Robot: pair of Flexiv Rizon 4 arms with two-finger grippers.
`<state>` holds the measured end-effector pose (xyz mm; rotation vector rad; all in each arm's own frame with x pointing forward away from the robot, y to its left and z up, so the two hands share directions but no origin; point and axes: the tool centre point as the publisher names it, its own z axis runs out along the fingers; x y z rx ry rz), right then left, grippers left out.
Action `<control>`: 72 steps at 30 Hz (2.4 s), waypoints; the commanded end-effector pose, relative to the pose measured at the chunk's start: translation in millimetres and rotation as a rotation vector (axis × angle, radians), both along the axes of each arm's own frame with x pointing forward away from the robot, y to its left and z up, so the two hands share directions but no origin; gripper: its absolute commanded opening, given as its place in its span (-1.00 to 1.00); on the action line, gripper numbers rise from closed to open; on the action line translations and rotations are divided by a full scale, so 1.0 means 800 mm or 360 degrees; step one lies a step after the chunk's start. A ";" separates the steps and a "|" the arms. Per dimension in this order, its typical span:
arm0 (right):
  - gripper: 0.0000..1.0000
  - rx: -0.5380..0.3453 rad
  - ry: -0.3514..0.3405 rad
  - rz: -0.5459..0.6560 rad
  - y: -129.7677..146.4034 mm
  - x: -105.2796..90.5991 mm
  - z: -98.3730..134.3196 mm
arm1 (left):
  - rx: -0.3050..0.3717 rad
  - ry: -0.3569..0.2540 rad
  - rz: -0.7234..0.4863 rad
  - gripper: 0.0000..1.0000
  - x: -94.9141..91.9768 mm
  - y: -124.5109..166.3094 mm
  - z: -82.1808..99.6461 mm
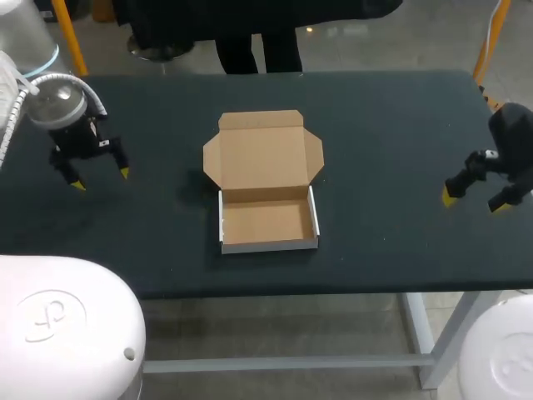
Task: Assemble the packaging by folding the flat box into shape, placing the metal phone stand inside, and closing the box properly
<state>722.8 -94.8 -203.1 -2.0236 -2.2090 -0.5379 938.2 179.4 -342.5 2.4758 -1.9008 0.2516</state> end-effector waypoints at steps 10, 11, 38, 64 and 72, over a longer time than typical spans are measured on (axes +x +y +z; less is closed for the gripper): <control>1.00 0.0000 0.0003 0.0002 -0.001 -0.002 0.003 | 0.0027 0.0002 -0.0025 1.00 0.045 0.024 -0.029; 1.00 0.0000 0.0003 0.0002 -0.001 -0.002 0.003 | 0.0039 0.0005 -0.0022 1.00 0.048 0.027 -0.031; 1.00 0.0000 0.0003 0.0002 -0.001 -0.002 0.003 | 0.0119 0.0048 -0.0031 1.00 0.121 0.077 -0.056; 1.00 0.0000 0.0003 0.0002 -0.001 -0.002 0.003 | 0.0104 0.0088 -0.0061 1.00 0.182 0.105 -0.063; 1.00 0.0000 0.0003 0.0002 -0.001 -0.002 0.003 | 0.0105 0.0081 -0.0073 1.00 0.195 0.107 -0.063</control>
